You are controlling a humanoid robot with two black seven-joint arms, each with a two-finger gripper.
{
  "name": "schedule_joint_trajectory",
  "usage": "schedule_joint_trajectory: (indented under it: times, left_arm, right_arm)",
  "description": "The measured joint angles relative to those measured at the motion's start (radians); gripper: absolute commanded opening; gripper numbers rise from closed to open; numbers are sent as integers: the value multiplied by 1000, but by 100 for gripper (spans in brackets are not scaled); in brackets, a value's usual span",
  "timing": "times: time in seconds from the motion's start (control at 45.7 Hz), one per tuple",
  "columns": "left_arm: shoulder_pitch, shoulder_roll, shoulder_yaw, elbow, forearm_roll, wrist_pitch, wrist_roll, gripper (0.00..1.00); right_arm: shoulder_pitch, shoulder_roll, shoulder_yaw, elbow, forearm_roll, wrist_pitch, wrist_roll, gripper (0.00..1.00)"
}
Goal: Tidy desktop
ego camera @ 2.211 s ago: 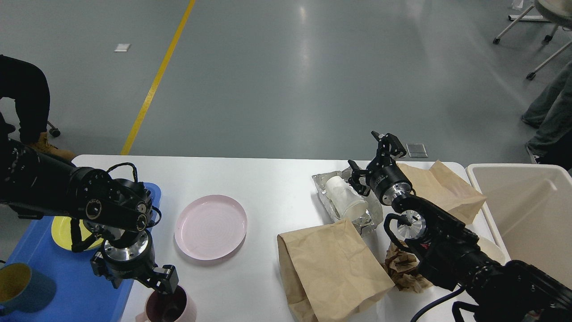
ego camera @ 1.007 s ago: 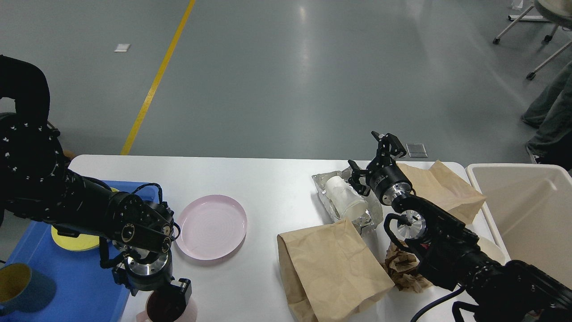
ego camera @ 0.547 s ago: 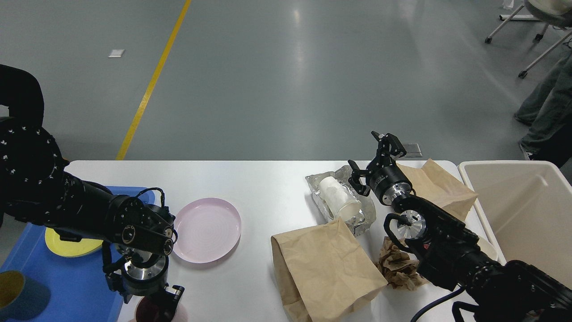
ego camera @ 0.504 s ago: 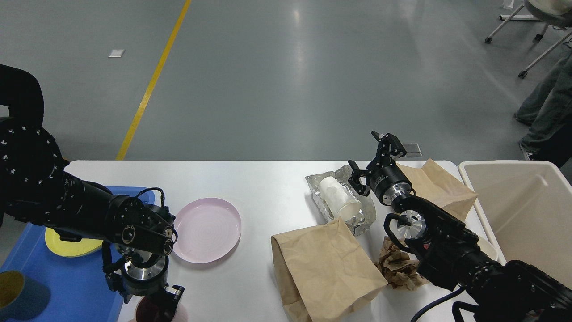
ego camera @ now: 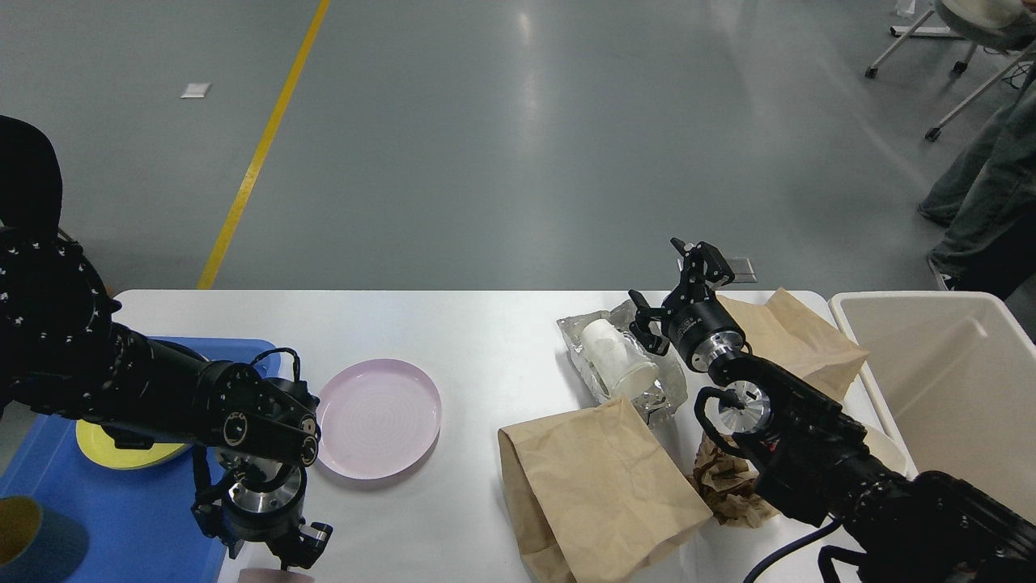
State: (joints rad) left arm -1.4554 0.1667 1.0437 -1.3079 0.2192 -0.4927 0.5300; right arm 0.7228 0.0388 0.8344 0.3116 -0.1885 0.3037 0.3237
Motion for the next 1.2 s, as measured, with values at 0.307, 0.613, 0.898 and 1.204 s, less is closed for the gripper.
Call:
schedule_joint_trajectory:
  times: [0.307, 0.613, 0.898, 1.204]
  left_arm:
    - [6, 1, -3, 22, -2, -2, 0, 89]
    - [10, 14, -26, 59, -2, -12, -1, 92]
    - [-74, 53, -29, 57, -9, -42, -4, 93]
    - [-284, 133, -27, 47, -33, -215, -70, 93]
  right_arm:
    - [0, -1, 0, 0, 0, 0, 0, 100]
    - [0, 0, 0, 0, 0, 0, 0, 100]
    - [0, -1, 0, 0, 0, 0, 0, 100]
    - [0, 0, 0, 0, 0, 0, 0, 100]
